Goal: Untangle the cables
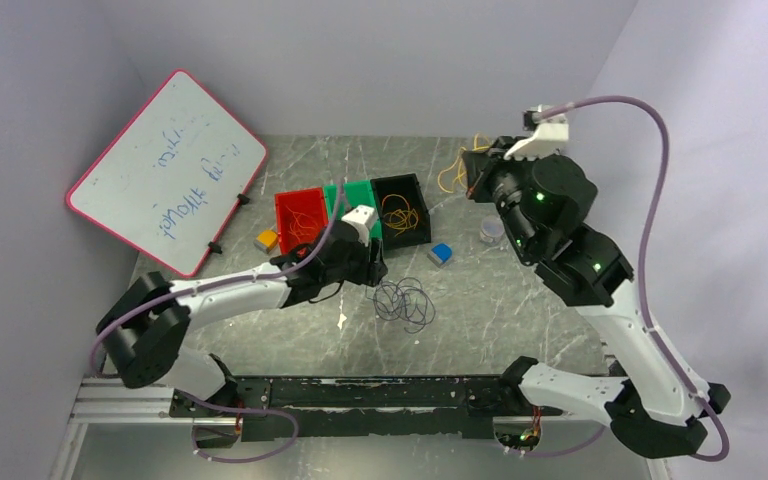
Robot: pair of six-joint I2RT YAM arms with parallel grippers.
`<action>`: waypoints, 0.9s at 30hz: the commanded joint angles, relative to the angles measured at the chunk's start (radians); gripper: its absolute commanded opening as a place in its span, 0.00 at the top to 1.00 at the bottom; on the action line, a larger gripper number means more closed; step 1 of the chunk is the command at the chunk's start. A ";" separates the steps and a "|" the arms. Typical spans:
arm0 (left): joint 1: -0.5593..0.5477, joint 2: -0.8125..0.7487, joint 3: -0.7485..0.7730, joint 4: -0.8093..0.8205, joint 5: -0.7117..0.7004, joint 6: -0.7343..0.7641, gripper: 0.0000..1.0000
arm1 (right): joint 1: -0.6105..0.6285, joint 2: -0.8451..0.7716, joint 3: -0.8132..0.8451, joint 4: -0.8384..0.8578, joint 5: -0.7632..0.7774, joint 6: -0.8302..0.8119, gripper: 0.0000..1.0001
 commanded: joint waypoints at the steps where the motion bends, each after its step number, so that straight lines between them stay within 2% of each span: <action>1: -0.003 -0.118 -0.006 -0.009 -0.104 -0.009 0.40 | 0.005 0.055 -0.007 -0.026 -0.093 -0.043 1.00; 6: 0.031 -0.258 -0.042 -0.075 -0.150 -0.009 0.36 | 0.003 0.159 0.033 -0.056 -0.172 -0.057 1.00; 12: 0.217 -0.379 -0.049 -0.188 -0.031 -0.004 0.35 | -0.002 0.320 0.106 -0.111 -0.203 -0.043 1.00; 16: 0.315 -0.424 -0.010 -0.301 -0.049 0.061 0.35 | -0.021 0.405 0.144 -0.133 -0.243 -0.050 1.00; 21: 0.334 -0.463 0.013 -0.359 -0.139 0.182 0.35 | -0.100 0.470 0.115 -0.068 -0.324 -0.062 1.00; 27: 0.336 -0.503 0.006 -0.363 -0.177 0.215 0.36 | -0.203 0.539 0.071 0.031 -0.479 -0.068 1.00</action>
